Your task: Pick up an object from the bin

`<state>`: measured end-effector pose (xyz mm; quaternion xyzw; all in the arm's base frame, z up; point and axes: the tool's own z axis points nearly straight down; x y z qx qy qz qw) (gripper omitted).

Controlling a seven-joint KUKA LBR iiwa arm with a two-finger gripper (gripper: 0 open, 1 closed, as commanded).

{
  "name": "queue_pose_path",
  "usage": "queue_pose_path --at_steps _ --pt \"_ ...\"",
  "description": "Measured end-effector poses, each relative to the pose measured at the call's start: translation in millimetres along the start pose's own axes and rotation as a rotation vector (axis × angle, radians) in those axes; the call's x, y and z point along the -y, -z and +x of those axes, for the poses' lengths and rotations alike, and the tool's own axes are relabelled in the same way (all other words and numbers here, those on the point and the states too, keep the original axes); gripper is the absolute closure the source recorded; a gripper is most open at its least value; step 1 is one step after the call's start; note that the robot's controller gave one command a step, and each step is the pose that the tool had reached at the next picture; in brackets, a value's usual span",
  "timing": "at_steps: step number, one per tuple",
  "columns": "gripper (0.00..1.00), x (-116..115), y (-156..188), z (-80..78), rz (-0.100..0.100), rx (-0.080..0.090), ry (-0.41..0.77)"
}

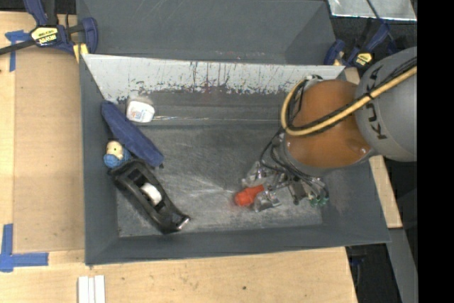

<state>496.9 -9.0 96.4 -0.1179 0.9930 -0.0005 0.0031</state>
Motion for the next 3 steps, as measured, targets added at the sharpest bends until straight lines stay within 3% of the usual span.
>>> queue_pose_path --at_steps 2,3 --pt "1.0 0.9 33.8 -2.6 0.0 0.0 -0.002" --pt "1.0 1.7 101.6 -5.2 0.001 0.004 -0.003"
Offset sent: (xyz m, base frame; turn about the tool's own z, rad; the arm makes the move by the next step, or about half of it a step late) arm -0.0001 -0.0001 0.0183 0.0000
